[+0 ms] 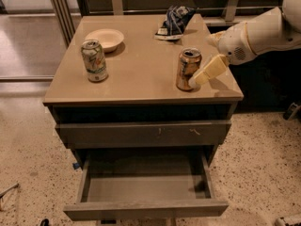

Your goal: Place orange can into middle drawer

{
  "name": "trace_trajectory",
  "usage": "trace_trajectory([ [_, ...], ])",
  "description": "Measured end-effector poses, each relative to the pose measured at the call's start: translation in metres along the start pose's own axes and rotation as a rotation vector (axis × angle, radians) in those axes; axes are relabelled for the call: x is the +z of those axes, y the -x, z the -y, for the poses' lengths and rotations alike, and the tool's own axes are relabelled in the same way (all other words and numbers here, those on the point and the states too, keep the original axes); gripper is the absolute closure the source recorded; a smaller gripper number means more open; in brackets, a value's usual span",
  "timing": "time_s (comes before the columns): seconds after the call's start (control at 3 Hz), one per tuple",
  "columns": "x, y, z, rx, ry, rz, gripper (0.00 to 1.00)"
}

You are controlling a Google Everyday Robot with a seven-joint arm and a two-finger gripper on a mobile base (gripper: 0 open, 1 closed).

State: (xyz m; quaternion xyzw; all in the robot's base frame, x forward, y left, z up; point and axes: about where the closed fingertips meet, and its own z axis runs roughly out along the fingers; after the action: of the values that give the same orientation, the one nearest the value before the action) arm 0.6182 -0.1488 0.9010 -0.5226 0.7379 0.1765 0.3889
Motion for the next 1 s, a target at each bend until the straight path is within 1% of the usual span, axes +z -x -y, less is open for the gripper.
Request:
trace_trajectory([
  [0.33, 0.016, 0.014, 0.006, -0.011, 0.021, 0.054, 0.0],
  [0.67, 0.028, 0.022, 0.012, -0.028, 0.039, 0.073, 0.0],
  [1.0, 0.038, 0.023, 0.014, -0.054, 0.064, 0.057, 0.0],
])
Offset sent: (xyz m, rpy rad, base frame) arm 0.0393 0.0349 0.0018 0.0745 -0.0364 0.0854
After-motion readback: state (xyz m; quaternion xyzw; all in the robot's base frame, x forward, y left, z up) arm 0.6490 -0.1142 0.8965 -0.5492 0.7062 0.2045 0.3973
